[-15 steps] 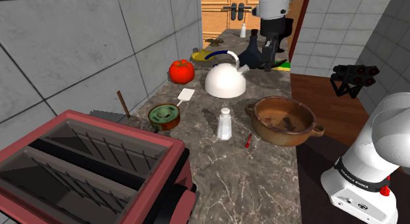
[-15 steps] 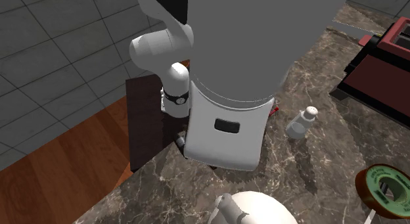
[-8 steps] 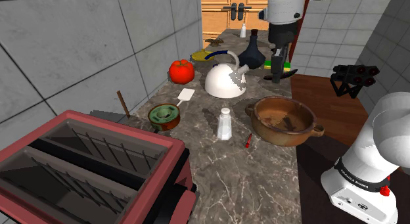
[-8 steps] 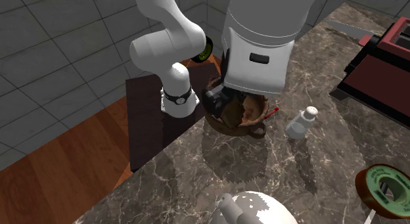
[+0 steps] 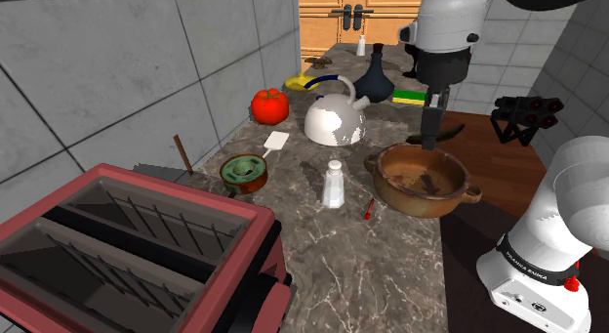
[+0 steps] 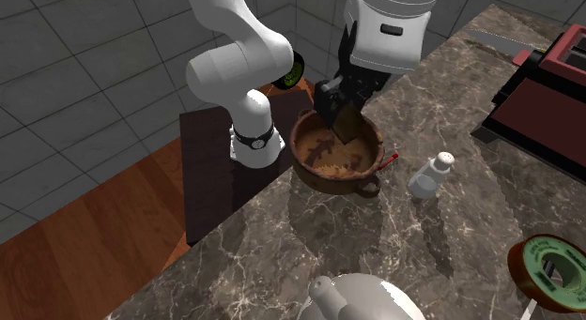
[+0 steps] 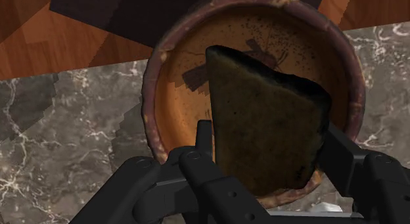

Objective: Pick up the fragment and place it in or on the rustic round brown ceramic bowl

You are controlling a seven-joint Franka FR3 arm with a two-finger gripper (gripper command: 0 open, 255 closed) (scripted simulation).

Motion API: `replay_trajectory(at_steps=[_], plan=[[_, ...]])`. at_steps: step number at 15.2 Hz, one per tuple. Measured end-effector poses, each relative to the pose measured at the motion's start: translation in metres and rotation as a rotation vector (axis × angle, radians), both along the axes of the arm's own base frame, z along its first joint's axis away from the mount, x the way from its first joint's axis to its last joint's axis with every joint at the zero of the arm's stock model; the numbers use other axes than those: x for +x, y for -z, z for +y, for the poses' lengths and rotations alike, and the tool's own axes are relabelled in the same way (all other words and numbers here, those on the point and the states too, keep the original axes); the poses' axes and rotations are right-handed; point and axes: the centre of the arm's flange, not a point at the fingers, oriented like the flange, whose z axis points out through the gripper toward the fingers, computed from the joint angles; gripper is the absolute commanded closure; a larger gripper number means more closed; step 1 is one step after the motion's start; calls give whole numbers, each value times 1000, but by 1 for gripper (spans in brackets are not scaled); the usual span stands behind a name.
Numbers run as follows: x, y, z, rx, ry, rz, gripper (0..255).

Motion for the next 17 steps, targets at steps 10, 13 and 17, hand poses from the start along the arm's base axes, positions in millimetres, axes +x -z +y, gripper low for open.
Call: replay_trajectory(at_steps=[10, 13, 17], plan=[[-1, 51, 1, 0, 1, 1, 255], [-1, 63, 1, 0, 1, 1, 255], [-1, 65, 1, 0, 1, 0, 255]])
